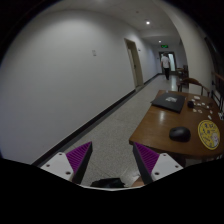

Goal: Arrange mouse

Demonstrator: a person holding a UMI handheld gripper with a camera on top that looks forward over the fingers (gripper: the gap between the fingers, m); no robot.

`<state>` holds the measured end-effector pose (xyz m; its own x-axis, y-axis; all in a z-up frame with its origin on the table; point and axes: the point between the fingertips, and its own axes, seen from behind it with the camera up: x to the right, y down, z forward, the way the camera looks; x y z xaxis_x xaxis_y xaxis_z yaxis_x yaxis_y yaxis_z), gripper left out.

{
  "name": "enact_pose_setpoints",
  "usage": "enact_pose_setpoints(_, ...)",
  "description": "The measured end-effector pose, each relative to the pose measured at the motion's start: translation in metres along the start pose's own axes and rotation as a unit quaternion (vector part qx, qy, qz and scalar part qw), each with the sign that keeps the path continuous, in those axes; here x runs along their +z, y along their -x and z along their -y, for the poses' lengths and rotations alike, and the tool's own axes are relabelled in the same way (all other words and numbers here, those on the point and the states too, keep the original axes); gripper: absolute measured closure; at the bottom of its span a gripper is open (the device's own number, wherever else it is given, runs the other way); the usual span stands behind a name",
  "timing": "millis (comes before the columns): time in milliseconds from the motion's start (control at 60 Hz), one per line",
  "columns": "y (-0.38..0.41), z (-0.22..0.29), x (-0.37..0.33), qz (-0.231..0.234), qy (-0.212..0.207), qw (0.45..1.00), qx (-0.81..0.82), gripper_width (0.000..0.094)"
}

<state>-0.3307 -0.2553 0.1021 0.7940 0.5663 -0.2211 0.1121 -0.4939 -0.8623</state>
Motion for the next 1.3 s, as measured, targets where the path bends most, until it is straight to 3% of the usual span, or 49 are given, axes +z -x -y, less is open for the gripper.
enact_pose_setpoints(200, -0.053, -0.014, -0.003, -0.038, 0.002, 0.999, 0.002, 0.0111)
enact_pose_setpoints(583, -0.260, -0.043, 0.004, -0.204, 0.006, 0.979, 0.014, 0.0111)
enact_pose_setpoints(1117, -0.352, 0.001, 0.095, -0.224, 0.048, 0.973, 0.000, 0.0126)
enact_pose_setpoints(1183, -0.361, 0.008, 0.104, -0.224, 0.048, 0.973, 0.011, 0.0180)
enact_pose_setpoints(1233, -0.366, 0.011, 0.108, -0.226, 0.047, 0.973, 0.010, 0.0313)
enact_pose_setpoints(1300, -0.371, 0.012, 0.108, -0.235, 0.037, 0.971, 0.023, 0.0421)
